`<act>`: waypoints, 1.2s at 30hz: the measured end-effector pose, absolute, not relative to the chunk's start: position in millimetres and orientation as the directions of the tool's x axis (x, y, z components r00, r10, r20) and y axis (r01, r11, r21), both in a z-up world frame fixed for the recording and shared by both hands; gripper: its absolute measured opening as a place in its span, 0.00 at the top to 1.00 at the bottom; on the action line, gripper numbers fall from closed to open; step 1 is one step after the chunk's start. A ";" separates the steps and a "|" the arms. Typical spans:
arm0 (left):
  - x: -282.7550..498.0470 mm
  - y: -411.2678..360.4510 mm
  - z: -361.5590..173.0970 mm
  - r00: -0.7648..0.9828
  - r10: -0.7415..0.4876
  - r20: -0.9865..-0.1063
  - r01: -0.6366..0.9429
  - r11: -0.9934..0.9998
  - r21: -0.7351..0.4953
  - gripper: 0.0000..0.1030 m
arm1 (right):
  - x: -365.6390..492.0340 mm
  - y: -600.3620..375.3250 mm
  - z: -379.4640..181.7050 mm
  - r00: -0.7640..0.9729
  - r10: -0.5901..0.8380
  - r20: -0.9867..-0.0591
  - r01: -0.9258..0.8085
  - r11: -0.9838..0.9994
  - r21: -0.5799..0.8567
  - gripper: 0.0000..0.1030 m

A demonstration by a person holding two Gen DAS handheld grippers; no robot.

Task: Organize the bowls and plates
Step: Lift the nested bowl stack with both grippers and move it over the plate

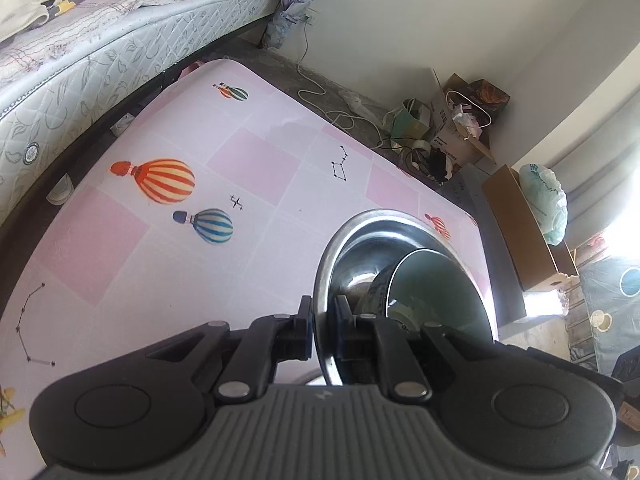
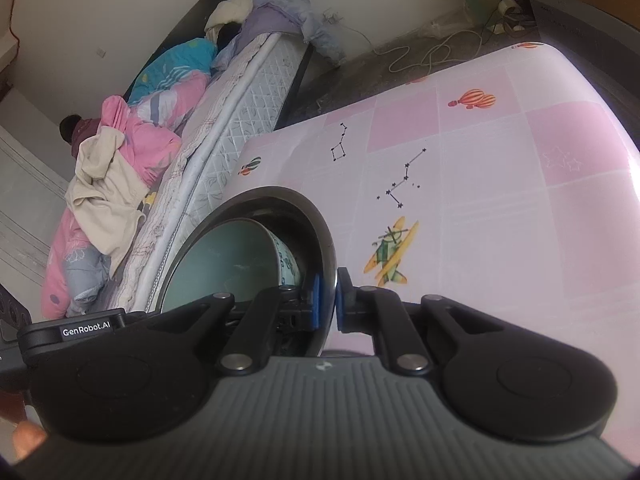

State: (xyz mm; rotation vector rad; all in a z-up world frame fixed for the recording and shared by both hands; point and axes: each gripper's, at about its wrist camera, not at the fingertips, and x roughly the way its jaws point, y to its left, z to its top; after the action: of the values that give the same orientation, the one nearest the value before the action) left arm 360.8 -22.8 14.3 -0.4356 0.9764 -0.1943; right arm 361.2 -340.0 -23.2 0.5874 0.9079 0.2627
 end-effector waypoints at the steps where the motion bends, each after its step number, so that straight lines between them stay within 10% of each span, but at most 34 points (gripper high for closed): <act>1: 351.5 -23.7 14.1 0.549 -0.357 -0.756 -0.030 0.895 -0.445 0.90 | 349.1 -341.6 -22.5 0.592 0.453 -0.667 0.030 0.814 0.580 0.93; 36: 276.1 -31.3 -42.7 0.479 -0.312 -0.820 -0.043 0.925 -0.377 0.89 | 241.6 -337.0 -68.8 0.548 0.367 -0.752 0.033 0.888 0.458 0.91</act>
State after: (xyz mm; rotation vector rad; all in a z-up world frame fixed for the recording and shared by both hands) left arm 276.1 -31.3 -42.7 -0.3723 1.0651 -0.1691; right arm 241.6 -337.0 -68.8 0.4529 0.9793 0.2062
